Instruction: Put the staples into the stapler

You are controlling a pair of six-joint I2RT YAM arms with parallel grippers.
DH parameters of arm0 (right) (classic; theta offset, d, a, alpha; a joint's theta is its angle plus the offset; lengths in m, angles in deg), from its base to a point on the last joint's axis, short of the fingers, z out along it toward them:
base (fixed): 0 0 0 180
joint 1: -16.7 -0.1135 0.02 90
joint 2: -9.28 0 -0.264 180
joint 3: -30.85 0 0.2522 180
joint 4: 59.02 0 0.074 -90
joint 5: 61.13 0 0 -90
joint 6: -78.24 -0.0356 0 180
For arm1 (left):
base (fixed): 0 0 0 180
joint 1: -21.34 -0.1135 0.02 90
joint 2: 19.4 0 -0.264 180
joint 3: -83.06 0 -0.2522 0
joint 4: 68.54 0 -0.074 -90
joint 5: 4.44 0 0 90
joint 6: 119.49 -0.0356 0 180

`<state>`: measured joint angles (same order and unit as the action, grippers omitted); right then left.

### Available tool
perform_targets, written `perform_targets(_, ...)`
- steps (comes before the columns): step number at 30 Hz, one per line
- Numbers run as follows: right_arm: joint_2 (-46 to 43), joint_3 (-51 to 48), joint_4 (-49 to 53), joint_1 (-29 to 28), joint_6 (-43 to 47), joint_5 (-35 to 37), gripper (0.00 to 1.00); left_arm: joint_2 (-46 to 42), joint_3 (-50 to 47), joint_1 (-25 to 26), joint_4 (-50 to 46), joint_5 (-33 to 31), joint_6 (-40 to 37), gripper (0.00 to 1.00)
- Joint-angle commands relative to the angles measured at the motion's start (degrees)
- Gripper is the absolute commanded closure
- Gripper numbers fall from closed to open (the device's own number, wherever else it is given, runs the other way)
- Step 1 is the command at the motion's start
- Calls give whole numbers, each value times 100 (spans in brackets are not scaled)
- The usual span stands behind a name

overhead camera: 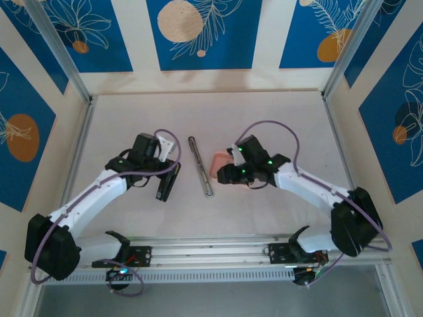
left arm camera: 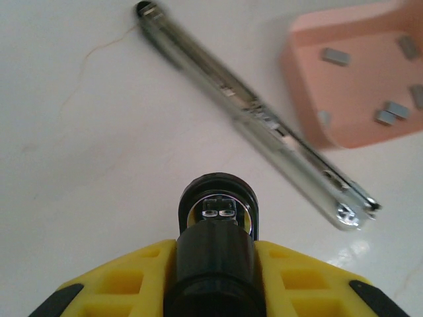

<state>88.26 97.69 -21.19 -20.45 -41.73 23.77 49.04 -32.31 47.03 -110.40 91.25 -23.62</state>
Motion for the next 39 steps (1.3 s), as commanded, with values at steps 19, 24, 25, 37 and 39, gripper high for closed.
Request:
perform_targets(19,4558,5179,2041,-533,2160,2243,45,1247,-53,-1943,483,-117,1690,82)
perform_targets(24,5277,6029,2397,-474,2215,2406,43,1589,70,-1945,504,-243,1677,79)
perform_targets(25,5379,6156,2437,-454,2215,2365,43,1637,91,-1945,498,-259,1664,79)
perform_targets(37,6161,6972,2571,-320,2148,1877,44,2148,374,-1944,475,-310,1751,67)
perform_targets(39,6263,7070,2584,-320,2121,1817,45,2234,408,-1938,476,-289,1742,67)
